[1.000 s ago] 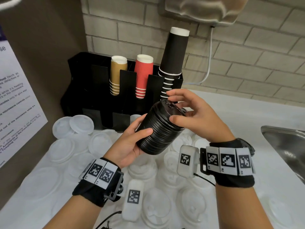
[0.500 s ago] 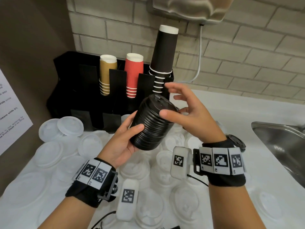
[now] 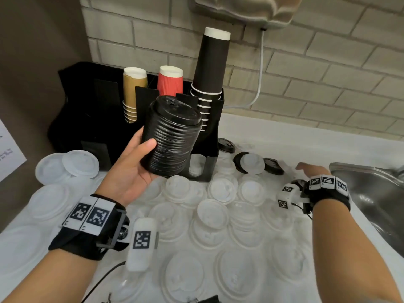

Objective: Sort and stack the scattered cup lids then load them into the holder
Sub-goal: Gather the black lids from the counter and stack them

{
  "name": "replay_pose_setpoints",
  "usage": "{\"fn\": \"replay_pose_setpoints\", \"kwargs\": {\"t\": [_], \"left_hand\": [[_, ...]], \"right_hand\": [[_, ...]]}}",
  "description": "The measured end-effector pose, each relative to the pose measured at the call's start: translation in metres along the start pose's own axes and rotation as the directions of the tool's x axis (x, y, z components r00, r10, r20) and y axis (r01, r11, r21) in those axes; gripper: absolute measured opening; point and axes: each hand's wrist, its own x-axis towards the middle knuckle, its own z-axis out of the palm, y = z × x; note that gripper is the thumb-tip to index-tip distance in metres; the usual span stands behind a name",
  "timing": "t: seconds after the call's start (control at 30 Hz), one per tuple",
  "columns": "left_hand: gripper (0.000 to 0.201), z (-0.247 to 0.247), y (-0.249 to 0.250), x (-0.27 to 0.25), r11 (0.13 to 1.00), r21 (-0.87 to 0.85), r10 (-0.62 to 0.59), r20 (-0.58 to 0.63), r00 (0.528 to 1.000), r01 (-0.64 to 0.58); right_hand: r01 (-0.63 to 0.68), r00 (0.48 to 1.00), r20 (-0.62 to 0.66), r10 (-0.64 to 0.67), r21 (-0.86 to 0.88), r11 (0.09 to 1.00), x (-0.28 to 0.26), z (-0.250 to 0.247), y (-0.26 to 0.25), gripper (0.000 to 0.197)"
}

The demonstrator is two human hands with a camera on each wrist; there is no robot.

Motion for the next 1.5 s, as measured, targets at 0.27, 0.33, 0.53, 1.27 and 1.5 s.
{"fn": "replay_pose_setpoints", "kwargs": {"t": [0.27,0.33,0.53,1.27,1.5], "left_hand": [[0.065,-0.001,0.0,0.0,0.999,0.031,0.028,0.021,0.999,-0.028],[0.066,0.0,-0.001,-0.001,0.999,0.033,0.026,0.013,1.0,-0.027],[0.069,0.0,-0.006,-0.003,1.0,0.0,0.005,-0.024,1.0,-0.005],[0.079,0.008,-0.027,-0.01,0.987,-0.057,-0.151,-0.003,0.989,0.15],[0.056,0.001,-0.031,-0.011,0.985,-0.041,-0.166,-0.016,0.986,0.165]], "right_hand": [[0.039,0.981,0.193,0.03,-0.347,0.937,0.013,0.009,0.006,0.024],[0.02,0.981,0.188,0.055,-0.371,0.928,0.02,0.013,0.008,0.029],[-0.111,0.985,0.124,0.121,-0.082,0.99,0.033,0.009,0.002,0.03],[0.49,0.681,-0.117,-0.722,0.806,0.331,-0.151,0.02,-0.151,0.038],[0.628,0.588,-0.16,-0.793,0.708,0.322,-0.155,0.026,-0.156,0.032]]}}
